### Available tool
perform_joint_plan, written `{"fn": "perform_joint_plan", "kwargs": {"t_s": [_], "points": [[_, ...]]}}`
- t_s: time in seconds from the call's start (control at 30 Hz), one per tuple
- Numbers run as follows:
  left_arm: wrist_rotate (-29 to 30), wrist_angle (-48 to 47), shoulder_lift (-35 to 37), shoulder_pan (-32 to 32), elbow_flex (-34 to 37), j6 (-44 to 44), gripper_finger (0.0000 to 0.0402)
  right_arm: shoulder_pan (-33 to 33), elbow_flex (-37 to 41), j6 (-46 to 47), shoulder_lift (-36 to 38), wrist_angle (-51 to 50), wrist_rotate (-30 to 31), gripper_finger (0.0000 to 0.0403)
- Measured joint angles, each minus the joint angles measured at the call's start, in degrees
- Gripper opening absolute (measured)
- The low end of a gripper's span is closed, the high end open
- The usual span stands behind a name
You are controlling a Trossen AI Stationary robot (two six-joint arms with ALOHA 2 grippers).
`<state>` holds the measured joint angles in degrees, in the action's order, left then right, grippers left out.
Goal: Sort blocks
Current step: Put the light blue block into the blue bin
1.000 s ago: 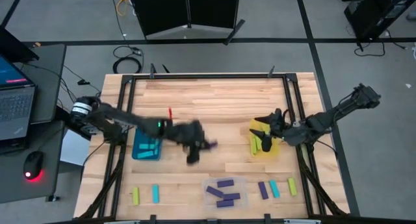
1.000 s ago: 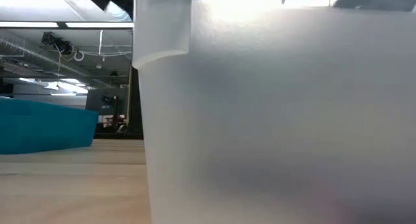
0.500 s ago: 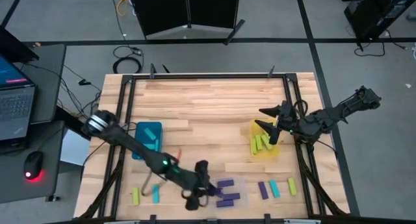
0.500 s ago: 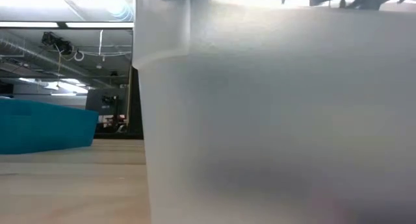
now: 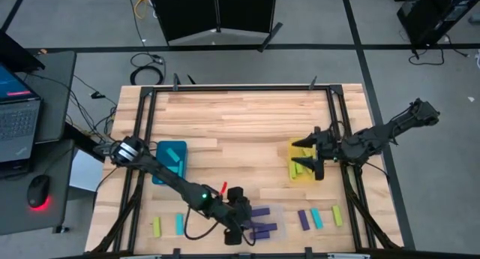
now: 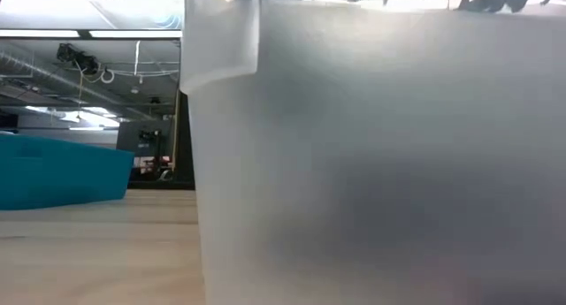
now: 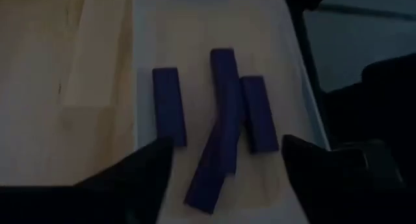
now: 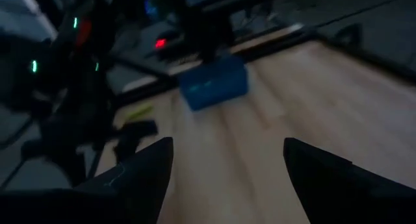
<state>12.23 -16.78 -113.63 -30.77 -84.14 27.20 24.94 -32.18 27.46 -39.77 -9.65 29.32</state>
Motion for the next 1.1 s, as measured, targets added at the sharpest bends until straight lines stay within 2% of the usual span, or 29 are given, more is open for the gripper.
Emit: {"fn": "perform_joint_plan", "kwargs": {"t_s": [0.07, 0.17, 0.3, 0.4, 0.53, 0.73, 0.83, 0.97, 1.1], "points": [[0.4, 0.07, 0.24, -0.26, 0.02, -0.9, 0.0323, 0.72, 0.0, 0.58, -1.75, 0.23, -1.9, 0.0303], [5.5, -1.28, 2.45, -1.75, 0.04, -3.15, 0.0346, 3.21, -1.66, 0.82, -5.96, -0.08, -5.77, 0.0303], [17.96, -4.87, 7.52, -4.04, 0.04, -5.55, 0.0349, 8.8, -6.09, 1.38, -13.72, -1.18, -6.36, 0.0297], [23.7, -9.41, 11.2, -4.29, 0.02, -6.8, 0.0345, 11.9, -11.63, 4.39, -20.18, -5.59, -5.32, 0.0292], [26.37, -13.62, 14.75, -3.44, 0.02, -8.45, 0.0342, 15.87, -20.65, 14.67, -29.77, -20.35, -2.62, 0.0291], [29.94, -18.57, 17.2, -2.22, 1.54, -9.53, 0.034, 22.77, -31.85, 38.62, -43.01, -40.73, -1.02, 0.0291], [30.68, -13.3, 20.27, -1.99, 7.86, -10.67, 0.034, 27.2, -34.79, 50.7, -47.95, -47.29, -0.63, 0.0291], [28.5, 0.42, 26.3, -1.55, 20.66, -10.62, 0.034, 33.01, -36.74, 69.19, -52.62, -55.48, -0.76, 0.0291], [27.52, 16.87, 32.02, -1.11, 32.33, -10.45, 0.034, 37.4, -36.81, 84.16, -56.93, -60.58, -6.96, 0.0291]]}}
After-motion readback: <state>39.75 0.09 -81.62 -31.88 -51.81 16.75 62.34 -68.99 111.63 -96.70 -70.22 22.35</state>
